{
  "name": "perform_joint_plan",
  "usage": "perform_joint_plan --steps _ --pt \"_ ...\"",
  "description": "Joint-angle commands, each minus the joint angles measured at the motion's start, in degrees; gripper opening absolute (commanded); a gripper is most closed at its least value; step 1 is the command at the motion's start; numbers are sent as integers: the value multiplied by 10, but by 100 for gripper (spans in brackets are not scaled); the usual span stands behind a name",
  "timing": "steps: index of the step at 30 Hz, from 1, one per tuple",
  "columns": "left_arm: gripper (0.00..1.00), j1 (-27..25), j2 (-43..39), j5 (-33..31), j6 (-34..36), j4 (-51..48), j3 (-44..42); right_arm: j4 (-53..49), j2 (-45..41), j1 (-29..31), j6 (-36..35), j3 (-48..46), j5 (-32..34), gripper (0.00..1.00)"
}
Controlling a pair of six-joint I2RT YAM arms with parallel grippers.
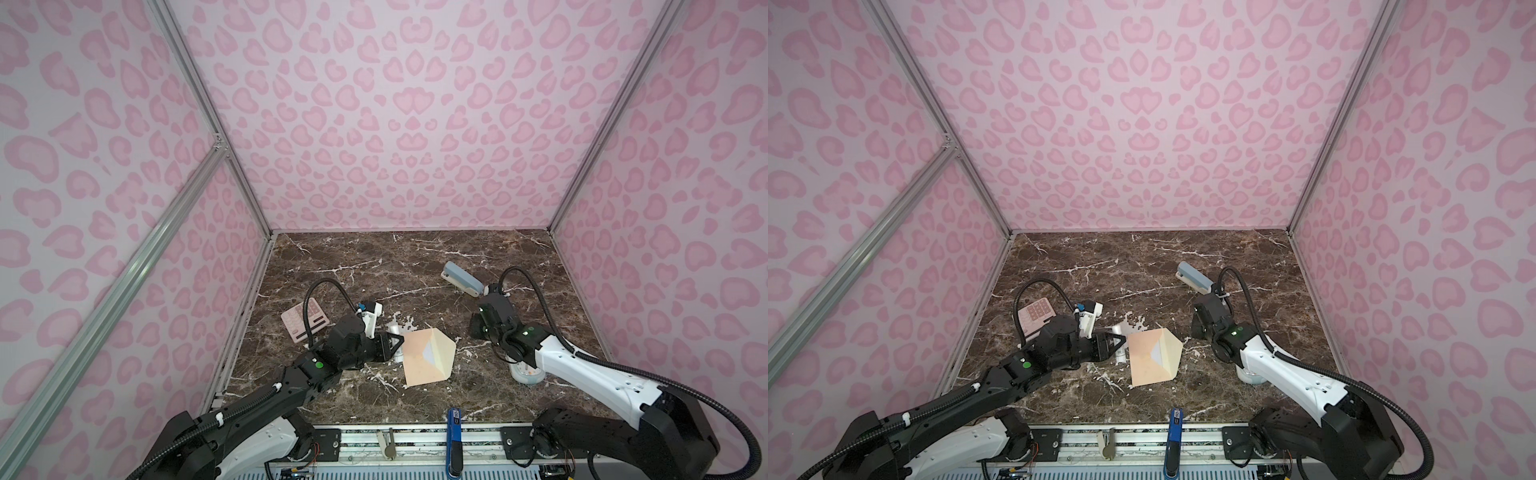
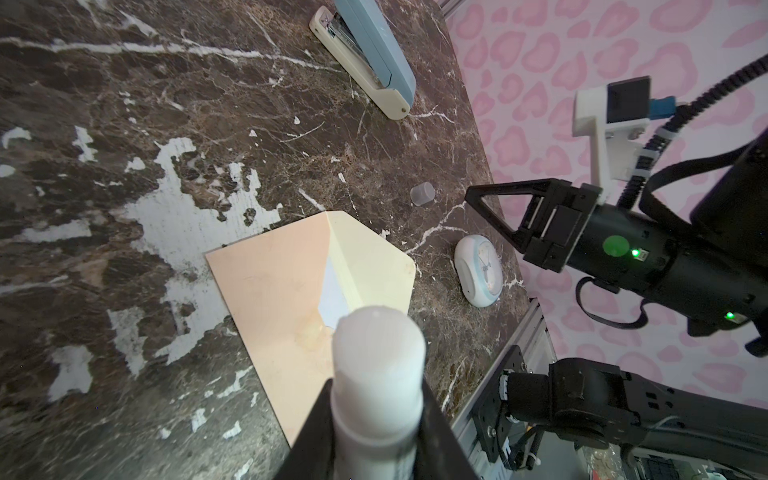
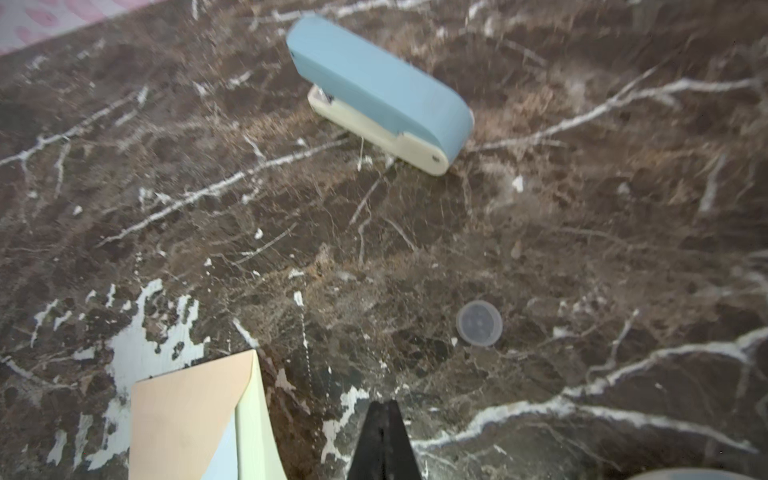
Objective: Place the letter into the envelope and seal it
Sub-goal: 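Lower the right gripper to the open flap of the peach envelope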
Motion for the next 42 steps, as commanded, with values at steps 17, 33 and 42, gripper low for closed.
perform_joint_plan --steps 17,33,42 --pt "10 -12 179 87 -111 287 -58 37 89 -24 40 -16 -165 0" --pt "10 -11 205 81 -90 257 -55 42 119 3 31 -2 -232 0" --pt "10 -7 205 84 -86 248 -55 22 129 52 17 32 -227 0"
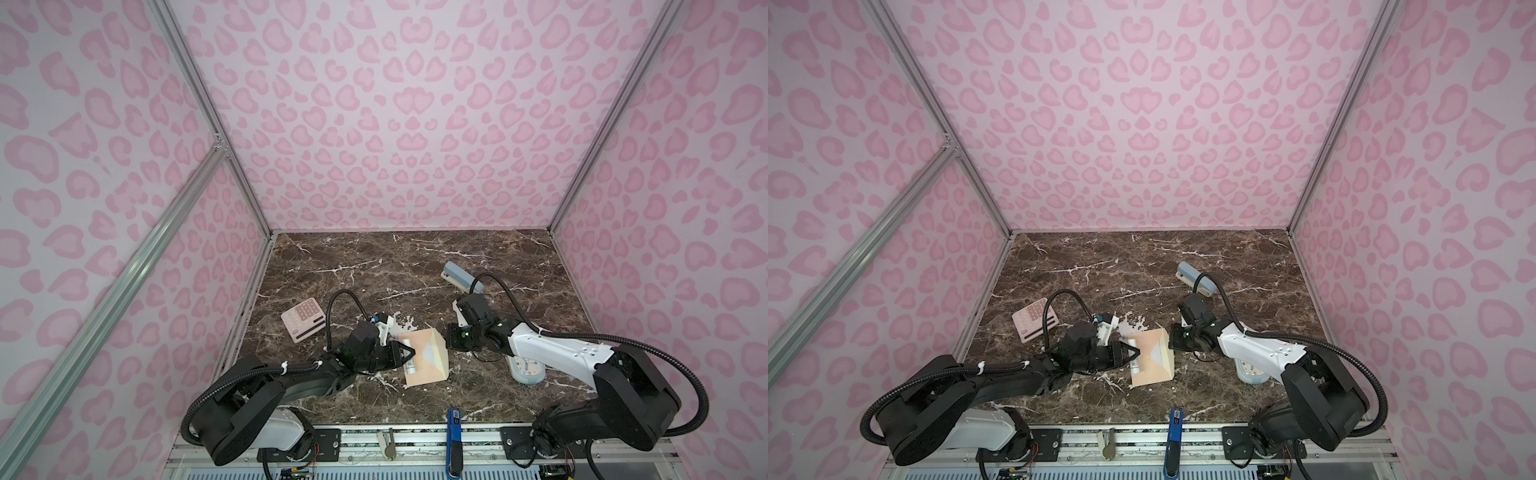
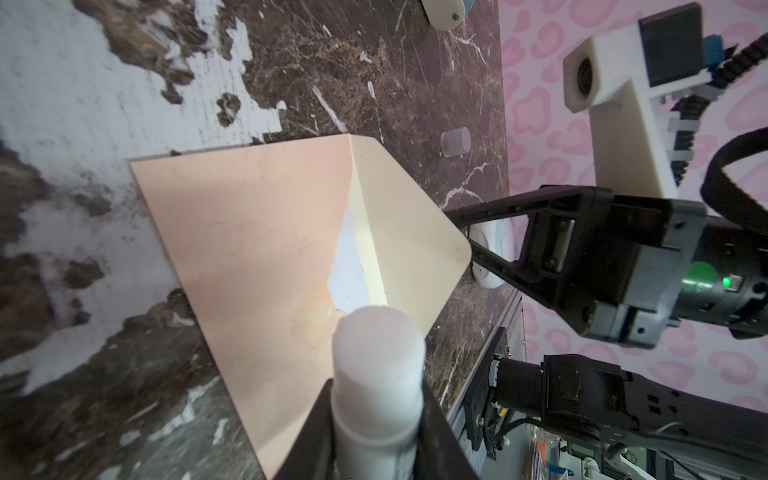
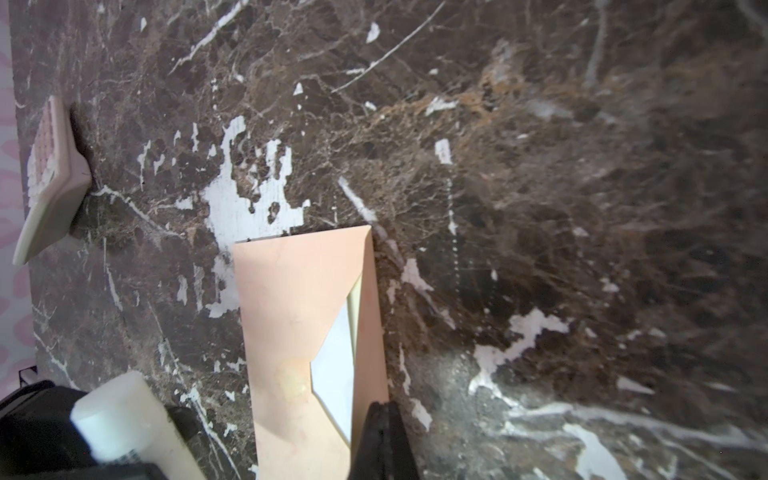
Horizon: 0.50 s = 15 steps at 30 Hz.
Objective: Place the letter into the envelope and seal it
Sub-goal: 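Lower the right gripper to the open flap of the peach envelope, then pinch the edge of the envelope flap with the right gripper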
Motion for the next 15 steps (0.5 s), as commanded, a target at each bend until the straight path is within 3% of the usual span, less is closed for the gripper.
perform_joint_plan --steps 1,15 --pt "11 3 -5 6 9 9 -1 -16 10 9 -8 4 5 0" --pt "11 14 -47 -4 29 -49 -2 -23 64 44 -8 35 17 1"
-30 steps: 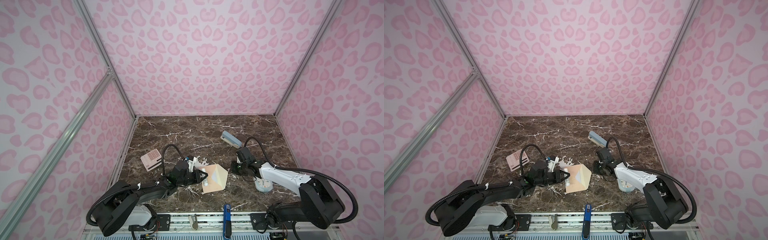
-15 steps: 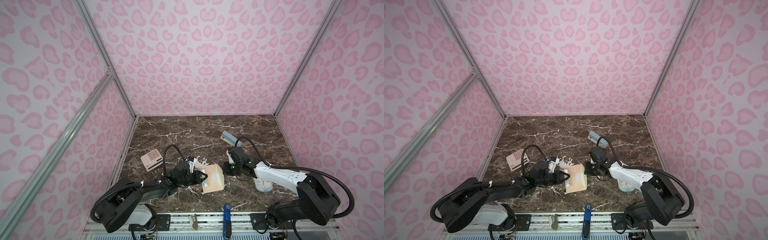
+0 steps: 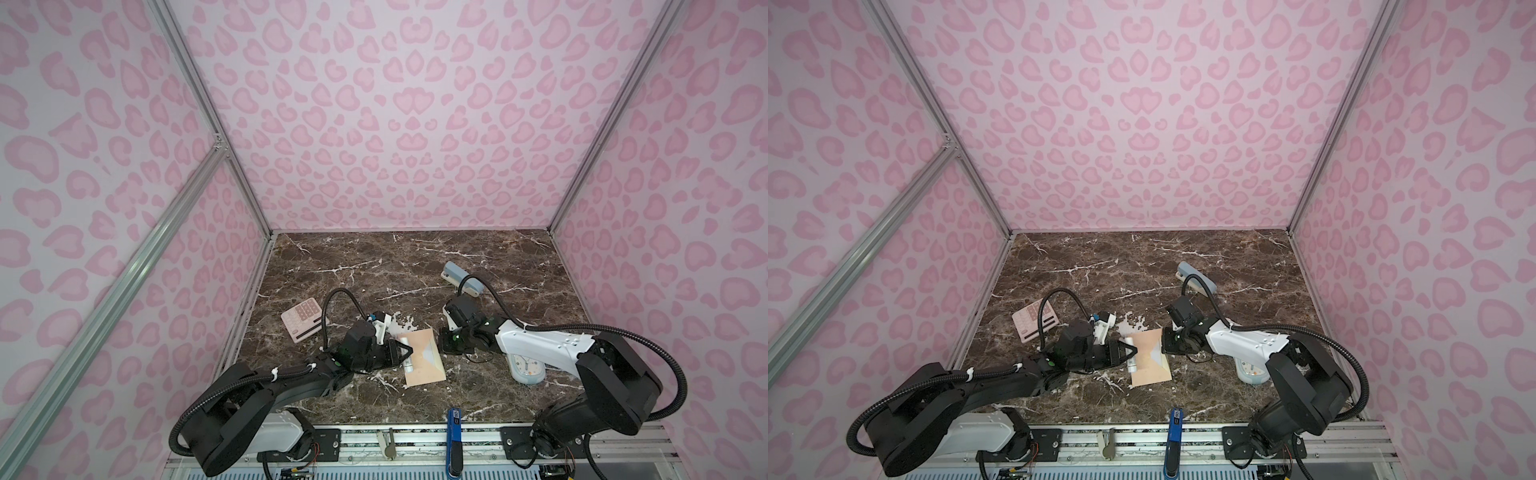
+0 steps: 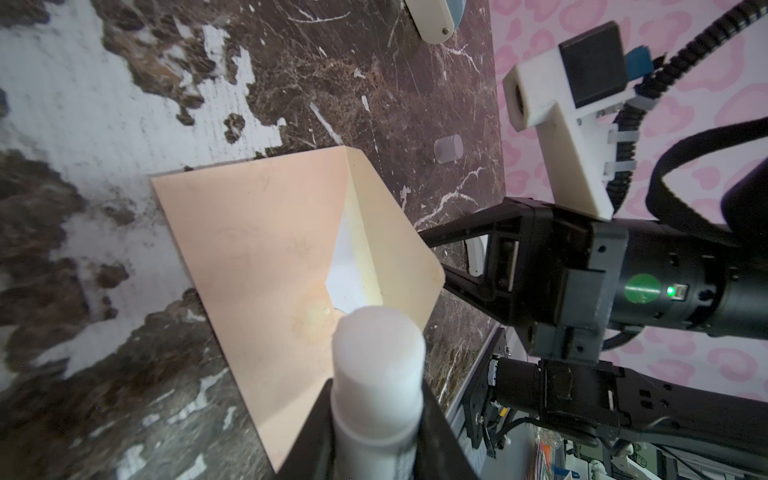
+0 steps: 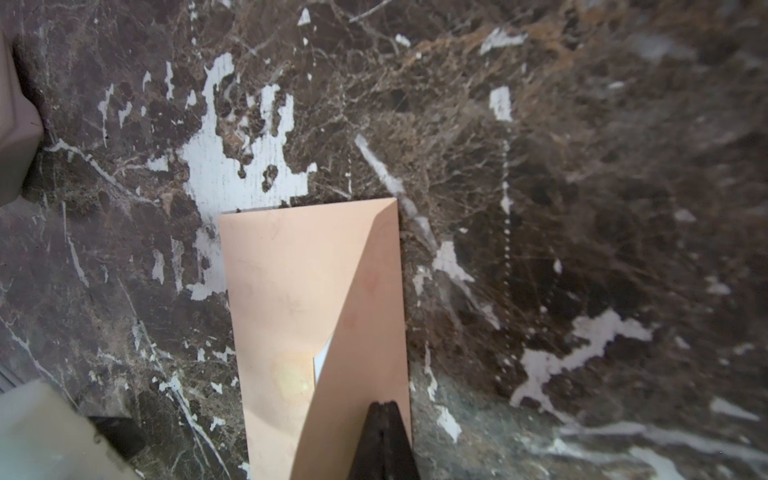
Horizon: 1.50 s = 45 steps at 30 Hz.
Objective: Place the letter into the envelope and seal it
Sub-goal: 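Pinch the edge of the envelope flap with the right gripper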
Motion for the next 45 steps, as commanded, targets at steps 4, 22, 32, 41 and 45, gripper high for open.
perform_joint_plan --steps 4,22,32,41,45 --pt "11 5 -10 -4 13 -15 -5 -9 22 16 -2 8 17 1" --pt "11 8 -16 -5 12 -9 -24 -48 75 67 1 64 43 3" --pt "11 10 -17 -4 12 -6 -30 -97 113 87 -2 110 64 5" --pt "11 11 -24 -6 11 -7 -33 -121 149 100 -5 142 59 8" --pt "11 12 -26 -7 13 -9 -33 -131 161 103 -5 153 57 8"
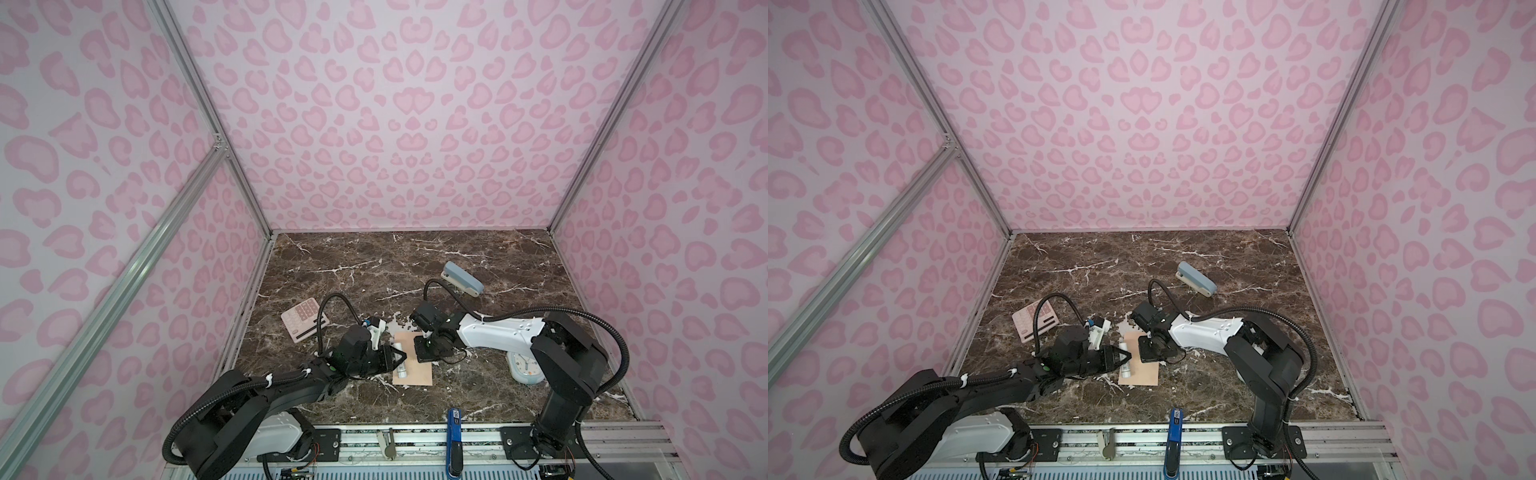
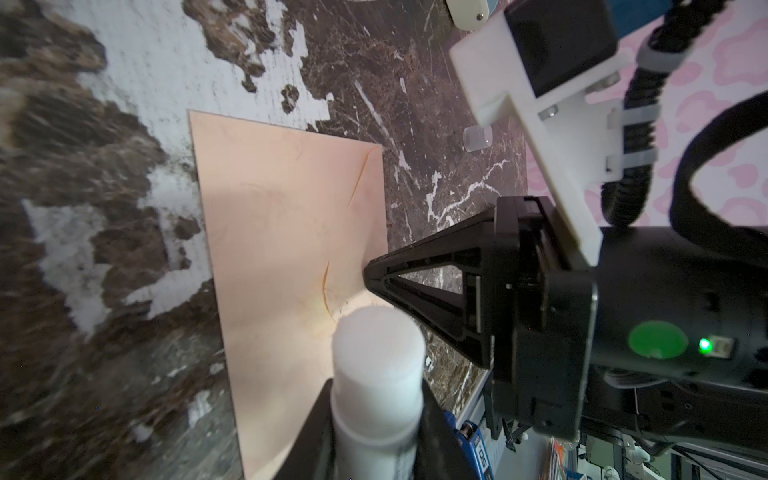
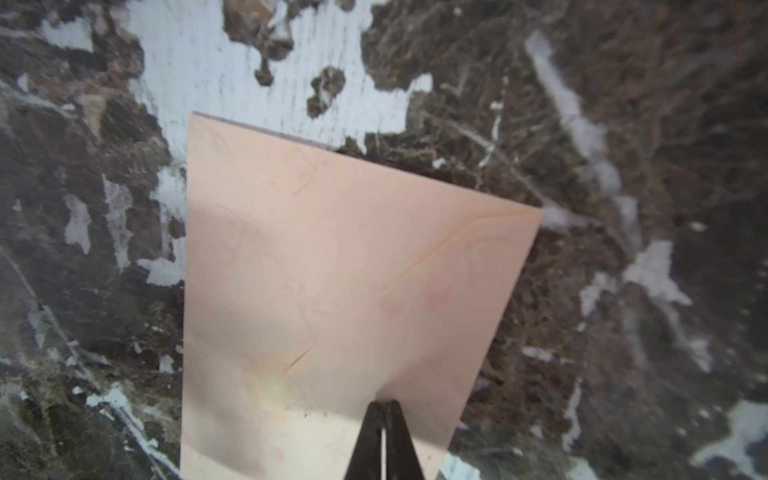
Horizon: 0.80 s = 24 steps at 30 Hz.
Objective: Place the letter into the envelope and seal it
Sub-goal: 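Pinch the edge of the envelope flap with the right gripper, then fold the flap over onto the envelope body with the right gripper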
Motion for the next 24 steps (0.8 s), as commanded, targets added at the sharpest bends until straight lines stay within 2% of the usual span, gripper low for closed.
perform_joint_plan --steps 1,11,24 --pt "11 1 -3 -4 4 6 0 -22 13 2 -6 7 1 9" --pt "11 4 -25 -7 10 -16 1 -82 59 5 -5 45 -2 10" --pt "11 20 -164 -42 49 -192 32 -126 126 24 0 83 7 16"
